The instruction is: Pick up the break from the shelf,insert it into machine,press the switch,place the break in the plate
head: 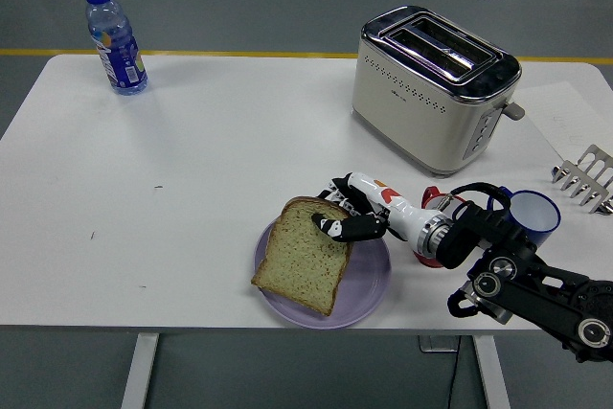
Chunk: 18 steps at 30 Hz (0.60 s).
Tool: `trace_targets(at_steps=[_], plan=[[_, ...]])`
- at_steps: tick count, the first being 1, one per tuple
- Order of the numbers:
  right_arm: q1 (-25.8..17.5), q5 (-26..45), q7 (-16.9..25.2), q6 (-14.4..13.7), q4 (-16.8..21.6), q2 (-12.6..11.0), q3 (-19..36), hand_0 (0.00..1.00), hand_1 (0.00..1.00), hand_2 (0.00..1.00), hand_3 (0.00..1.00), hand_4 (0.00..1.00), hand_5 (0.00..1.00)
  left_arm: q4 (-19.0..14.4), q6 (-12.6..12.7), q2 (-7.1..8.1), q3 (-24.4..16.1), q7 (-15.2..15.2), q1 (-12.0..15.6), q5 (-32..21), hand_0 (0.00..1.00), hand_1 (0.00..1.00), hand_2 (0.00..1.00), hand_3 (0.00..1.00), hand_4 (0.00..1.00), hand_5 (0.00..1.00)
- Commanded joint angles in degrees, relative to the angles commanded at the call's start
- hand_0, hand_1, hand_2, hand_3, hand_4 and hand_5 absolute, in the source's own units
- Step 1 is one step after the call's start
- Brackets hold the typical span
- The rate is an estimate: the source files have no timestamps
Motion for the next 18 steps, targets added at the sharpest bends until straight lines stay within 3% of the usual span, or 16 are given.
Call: trace_targets(at_steps=[5,6,17,18], plan=[[0.21,-6.57,-0.36,0.76,-0.9,0.44,0.39,0.294,0.363,0.446,0.513,0.489,0.106,0.0,0.06,0.0,0.25,-0.01,-0.08,-0.24,0.597,0.454,0.443,0.545,0.277,0.939],[0.24,-7.39,-0.29,0.6,-1.14,0.59,0.47,0.367,0.445,0.483,0.522,0.507,0.135,0.0,0.05,0.0,0.22,0.0,-0.1,-0.14,0.597,0.454,0.443,0.545,0.279,0.94],[0.19,-13.54,-1.04,0.89,-1.96,1.04,1.04,0.431,0.505,0.529,0.543,0.525,0.134,0.0,-0.01,0.0,-0.01,0.01,0.07,0.36,0.597,0.454,0.442,0.545,0.277,0.938],[0.17,-14.41,-1.09,0.97,-1.99,1.06,1.09,0.527,0.58,0.594,0.583,0.609,0.194,0.0,-0.01,0.0,-0.12,0.01,0.12,0.5,0.597,0.454,0.444,0.545,0.278,0.939]])
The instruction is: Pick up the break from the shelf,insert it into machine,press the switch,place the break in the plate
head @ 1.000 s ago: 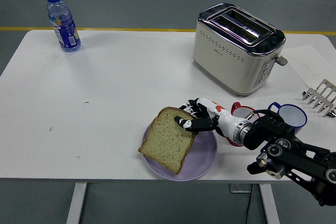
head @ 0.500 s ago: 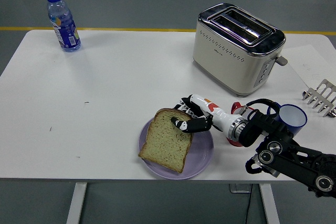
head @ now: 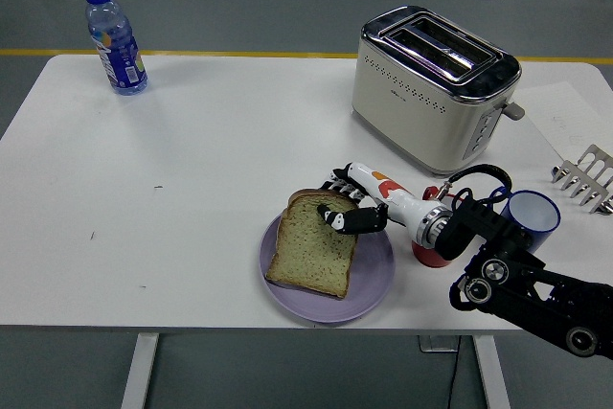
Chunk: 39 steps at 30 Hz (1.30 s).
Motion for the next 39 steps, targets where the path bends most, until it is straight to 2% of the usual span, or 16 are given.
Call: trace_targets(at_steps=[5,6,11,12,15,17,18,23,24,30,34,36,39], plan=[[-0.13,-2.63,-0.11,0.44,-0.05,0.11,0.27,0.527,0.58,0.594,0.583,0.609,0.194,0.0,-0.04,0.0,-0.21,0.0,0.15,0.3,0.597,0.454,0.444,0.545,0.278,0.939],[-0.16,-3.34,0.03,0.48,-0.11,0.16,0.35,0.589,0.633,0.636,0.643,0.634,0.203,0.0,-0.05,0.0,-0.26,0.0,0.19,0.4,0.597,0.454,0.444,0.547,0.279,0.943],[-0.34,-6.66,0.47,0.75,-0.31,0.18,0.61,0.589,0.633,0.636,0.643,0.634,0.203,0.0,-0.13,0.0,-0.26,-0.01,0.27,0.53,0.597,0.454,0.444,0.547,0.279,0.943],[-0.38,-6.93,0.57,0.72,-0.32,0.18,0.64,0.707,0.708,0.703,0.669,0.666,0.232,0.0,-0.13,0.0,-0.25,-0.01,0.28,0.53,0.597,0.455,0.448,0.546,0.278,0.944],[-0.45,-7.7,1.07,0.39,-0.25,0.19,0.77,0.707,0.708,0.703,0.669,0.666,0.232,0.0,-0.13,0.0,-0.17,-0.04,0.31,0.41,0.597,0.455,0.448,0.546,0.278,0.944],[-0.44,-8.23,1.59,-0.1,-0.15,0.23,0.9,0.707,0.708,0.703,0.669,0.666,0.232,0.0,-0.11,0.0,-0.15,-0.06,0.31,0.35,0.597,0.455,0.448,0.546,0.278,0.944],[-0.41,-8.9,2.06,-0.56,-0.06,0.29,1.15,0.827,0.797,0.835,0.756,0.689,0.248,0.0,-0.11,0.0,-0.02,-0.08,0.29,0.2,0.597,0.454,0.448,0.546,0.279,0.943],[-0.24,-10.33,3.32,-1.86,0.17,0.34,1.69,0.827,0.797,0.835,0.756,0.689,0.248,0.0,-0.06,0.0,0.31,-0.1,0.17,-0.33,0.597,0.454,0.448,0.546,0.279,0.943],[-0.21,-10.36,3.78,-2.4,0.28,0.32,1.8,0.881,0.836,0.895,0.798,0.705,0.255,0.0,-0.05,0.0,0.43,-0.11,0.12,-0.48,0.597,0.454,0.449,0.547,0.279,0.943],[-0.35,-10.09,5.47,-4.24,1.69,0.07,2.63,0.887,0.834,0.899,0.803,0.709,0.255,0.0,-0.02,0.0,0.81,-0.13,-0.04,-1.03,0.597,0.454,0.448,0.547,0.28,0.944],[-0.92,-7.37,9.65,-5.75,4.5,-0.49,5.07,0.887,0.834,0.899,0.803,0.709,0.255,0.0,0.04,0.0,0.92,-0.17,-0.25,-1.28,0.597,0.454,0.448,0.547,0.28,0.944],[-1.49,-3.42,13.67,-6.42,6.76,-0.89,7.77,0.886,0.829,0.895,0.809,0.705,0.255,0.0,0.09,0.0,1.02,-0.21,-0.31,-1.5,0.597,0.454,0.45,0.547,0.28,0.944],[-1.94,1.34,17.86,-5.87,9.19,-1.56,10.58,0.886,0.829,0.895,0.809,0.705,0.255,0.0,0.13,0.0,0.83,-0.22,-0.32,-1.39,0.597,0.454,0.45,0.547,0.28,0.944]])
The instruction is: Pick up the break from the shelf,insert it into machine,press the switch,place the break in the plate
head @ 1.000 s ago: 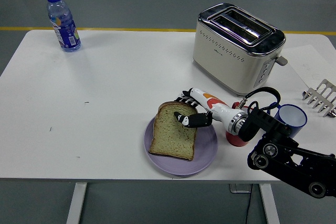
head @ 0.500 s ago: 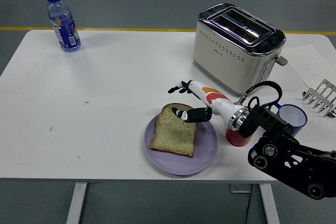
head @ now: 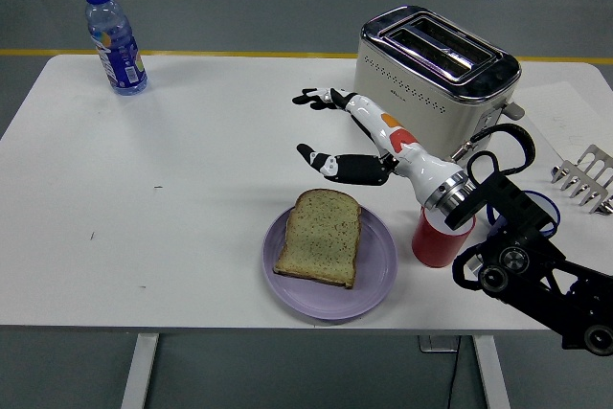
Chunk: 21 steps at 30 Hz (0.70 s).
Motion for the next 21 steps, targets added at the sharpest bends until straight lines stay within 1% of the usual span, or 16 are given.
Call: trace_targets(at_steps=[2,3,4,5,6,8,9,10,12,14,15,17,21], plan=[[-0.24,4.47,3.49,0.71,2.03,-0.49,2.33,0.886,0.829,0.895,0.809,0.705,0.255,0.0,0.01,0.0,-0.1,-0.01,0.0,0.06,0.597,0.454,0.45,0.547,0.28,0.944],[-0.26,6.7,4.14,0.77,2.22,-0.52,2.57,0.825,0.799,0.835,0.794,0.682,0.245,0.0,0.01,0.0,-0.11,-0.01,0.0,0.07,0.597,0.454,0.45,0.546,0.279,0.944],[-0.82,9.31,6.28,2.32,4.17,-1.42,4.91,0.825,0.799,0.835,0.794,0.682,0.245,0.0,-0.03,0.0,-0.2,0.02,0.04,0.18,0.597,0.454,0.45,0.546,0.279,0.944],[-0.98,11.55,7.42,2.92,5.11,-1.67,6.3,0.825,0.799,0.835,0.794,0.682,0.245,0.0,-0.04,0.0,-0.23,0.03,0.05,0.22,0.597,0.454,0.45,0.546,0.279,0.944],[-1.03,14.11,7.9,3.13,5.47,-1.77,6.99,0.825,0.799,0.835,0.794,0.682,0.245,0.0,-0.05,0.0,-0.24,0.03,0.06,0.23,0.597,0.454,0.45,0.546,0.279,0.944],[-2.02,19.33,8.93,5.2,7.19,-2.84,10.19,0.825,0.799,0.835,0.794,0.682,0.245,0.0,-0.1,0.0,-0.45,0.04,0.11,0.45,0.597,0.454,0.45,0.546,0.279,0.944],[-2.68,21.19,9.19,6.34,7.71,-3.37,11.93,0.783,0.75,0.78,0.748,0.664,0.254,0.0,-0.12,0.0,-0.6,0.05,0.15,0.6,0.597,0.454,0.448,0.546,0.279,0.944],[-3.58,23.79,9.29,7.63,8.0,-3.97,14.27,0.783,0.75,0.78,0.748,0.664,0.254,0.0,-0.15,0.0,-0.73,0.05,0.16,0.75,0.597,0.454,0.448,0.546,0.279,0.944],[-5.08,28.64,9.24,8.87,7.91,-4.7,18.41,0.783,0.75,0.78,0.748,0.664,0.254,0.0,-0.18,0.0,-0.83,0.04,0.18,0.8,0.597,0.454,0.448,0.546,0.279,0.944],[-6.84,33.48,9.37,9.33,7.52,-5.21,22.73,0.783,0.75,0.78,0.748,0.664,0.254,0.0,-0.18,0.0,-1.02,0.04,0.2,0.94,0.597,0.454,0.448,0.546,0.279,0.944],[-7.83,35.71,9.64,9.49,7.19,-5.44,24.62,0.766,0.738,0.765,0.751,0.65,0.258,0.0,-0.18,0.0,-1.07,0.02,0.21,0.98,0.597,0.454,0.446,0.546,0.28,0.943],[-9.64,40.55,10.02,9.66,6.63,-5.75,28.4,0.766,0.738,0.765,0.751,0.65,0.258,0.0,-0.18,0.0,-1.14,0.01,0.23,1.05,0.597,0.454,0.446,0.546,0.28,0.943],[-14.02,50.17,10.44,8.85,4.92,-6.4,35.21,0.758,0.733,0.757,0.759,0.639,0.259,0.0,-0.12,0.0,-1.62,-0.03,0.31,1.47,0.597,0.454,0.444,0.546,0.279,0.942]])
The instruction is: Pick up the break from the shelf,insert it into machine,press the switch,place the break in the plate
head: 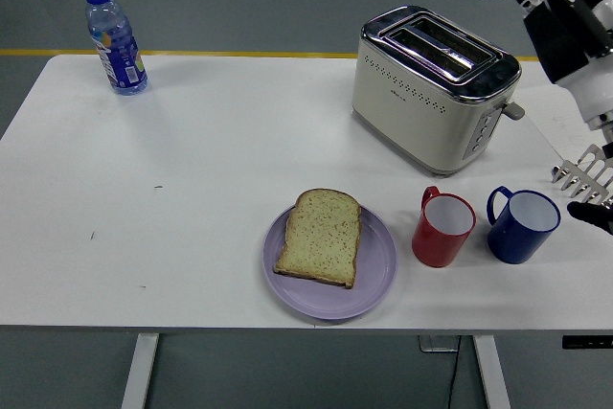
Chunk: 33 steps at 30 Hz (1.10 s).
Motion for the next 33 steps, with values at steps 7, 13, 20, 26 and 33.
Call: trace_targets(at_steps=[7,13,20,26,33], plan=[[-7.39,7.42,0.58,0.26,-4.3,-1.21,6.71,0.747,0.717,0.748,0.761,0.628,0.247,0.0,0.01,0.0,-1.2,-0.05,0.32,1.31,0.597,0.454,0.445,0.546,0.279,0.942],[-14.39,7.02,-2.46,0.96,-6.32,-0.64,12.37,0.721,0.69,0.735,0.751,0.612,0.257,0.0,-0.02,0.0,-2.15,-0.14,0.71,2.51,0.597,0.454,0.445,0.546,0.279,0.942],[-21.27,7.0,-5.69,1.44,-9.54,2.31,21.05,0.718,0.684,0.725,0.726,0.6,0.27,0.0,-0.03,0.0,-4.33,-0.25,1.3,4.81,0.597,0.454,0.449,0.546,0.279,0.942],[-24.27,5.58,-9.26,2.4,-11.52,3.58,23.62,0.716,0.678,0.716,0.708,0.593,0.279,0.0,-0.27,0.0,-5.61,-0.19,1.75,6.68,0.597,0.454,0.448,0.546,0.278,0.943],[-26.55,4.69,-10.58,3.74,-12.74,5.34,25.1,0.714,0.674,0.711,0.69,0.587,0.282,0.0,-0.38,0.0,-6.2,-0.26,1.93,7.7,0.597,0.454,0.448,0.545,0.277,0.943]])
